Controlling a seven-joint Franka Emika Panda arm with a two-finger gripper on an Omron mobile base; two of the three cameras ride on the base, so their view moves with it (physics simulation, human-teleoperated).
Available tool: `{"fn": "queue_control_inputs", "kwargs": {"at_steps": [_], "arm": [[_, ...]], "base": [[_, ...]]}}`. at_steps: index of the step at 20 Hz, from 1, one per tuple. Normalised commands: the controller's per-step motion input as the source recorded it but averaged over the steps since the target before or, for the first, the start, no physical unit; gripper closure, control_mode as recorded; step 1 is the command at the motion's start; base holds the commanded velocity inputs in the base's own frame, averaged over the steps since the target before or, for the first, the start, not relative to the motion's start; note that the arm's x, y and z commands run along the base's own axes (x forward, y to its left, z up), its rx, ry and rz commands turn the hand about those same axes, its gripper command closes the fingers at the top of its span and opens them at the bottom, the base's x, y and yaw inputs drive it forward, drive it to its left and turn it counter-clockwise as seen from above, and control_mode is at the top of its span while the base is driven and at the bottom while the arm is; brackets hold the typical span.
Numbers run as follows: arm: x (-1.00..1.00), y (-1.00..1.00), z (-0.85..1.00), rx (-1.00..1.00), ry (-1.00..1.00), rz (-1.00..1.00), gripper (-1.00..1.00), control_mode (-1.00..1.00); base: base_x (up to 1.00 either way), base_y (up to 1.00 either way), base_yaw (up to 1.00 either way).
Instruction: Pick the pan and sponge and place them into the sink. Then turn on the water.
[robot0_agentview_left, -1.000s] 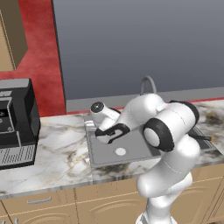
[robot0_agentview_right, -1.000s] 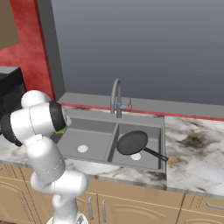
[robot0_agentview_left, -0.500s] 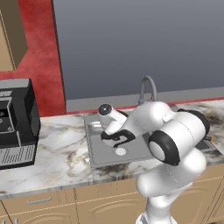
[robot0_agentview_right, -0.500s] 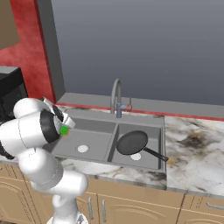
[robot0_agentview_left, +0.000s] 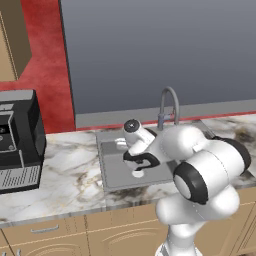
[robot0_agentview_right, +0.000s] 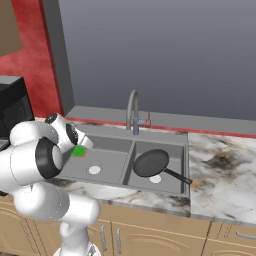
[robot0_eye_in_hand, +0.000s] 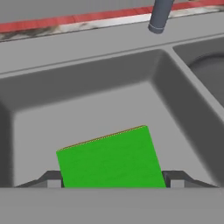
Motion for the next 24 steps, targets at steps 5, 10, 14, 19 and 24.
{"fn": "queue_control_inputs", "kwargs": {"at_steps": [5, 10, 14, 19, 24], "arm": [[-0.15, -0.42, 0.06, 0.02, 0.0, -0.04, 1.0, -1.0], [-0.1, -0.43, 0.03, 0.04, 0.0, -0.04, 1.0, -1.0], [0.0, -0.44, 0.01, 0.07, 0.0, -0.02, 1.0, -1.0], [0.0, -0.42, 0.0, 0.08, 0.0, 0.0, 1.0, -1.0], [0.0, -0.42, 0.0, 0.06, 0.0, 0.0, 1.0, -1.0]], "base": [[0.0, 0.0, 0.0], [0.0, 0.0, 0.0], [0.0, 0.0, 0.0], [0.0, 0.0, 0.0], [0.0, 0.0, 0.0]]}}
